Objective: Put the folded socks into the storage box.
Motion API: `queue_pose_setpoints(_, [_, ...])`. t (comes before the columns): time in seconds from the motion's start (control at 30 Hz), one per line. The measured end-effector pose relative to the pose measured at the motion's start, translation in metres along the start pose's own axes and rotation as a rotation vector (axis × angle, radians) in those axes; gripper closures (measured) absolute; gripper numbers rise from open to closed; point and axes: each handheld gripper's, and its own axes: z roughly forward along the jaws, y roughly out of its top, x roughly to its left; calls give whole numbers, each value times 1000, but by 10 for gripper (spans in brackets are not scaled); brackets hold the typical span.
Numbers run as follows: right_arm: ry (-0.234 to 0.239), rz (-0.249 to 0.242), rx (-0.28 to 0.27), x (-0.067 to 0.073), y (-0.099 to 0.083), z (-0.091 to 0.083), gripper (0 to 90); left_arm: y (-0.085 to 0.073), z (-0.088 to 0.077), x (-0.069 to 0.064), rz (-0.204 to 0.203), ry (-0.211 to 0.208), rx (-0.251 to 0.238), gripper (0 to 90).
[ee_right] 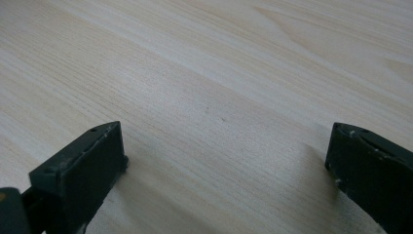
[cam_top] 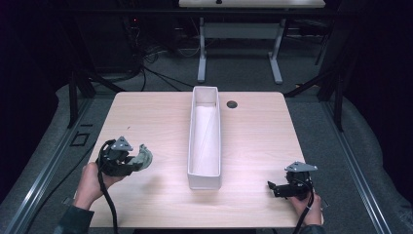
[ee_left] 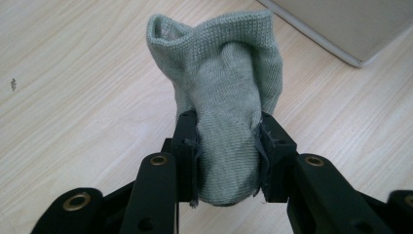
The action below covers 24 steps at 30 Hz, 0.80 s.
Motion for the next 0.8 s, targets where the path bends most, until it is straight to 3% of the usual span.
queue_pose_setpoints(0.8, [2, 0, 0, 0, 0, 0, 4, 25, -11, -3, 60, -50, -5, 662])
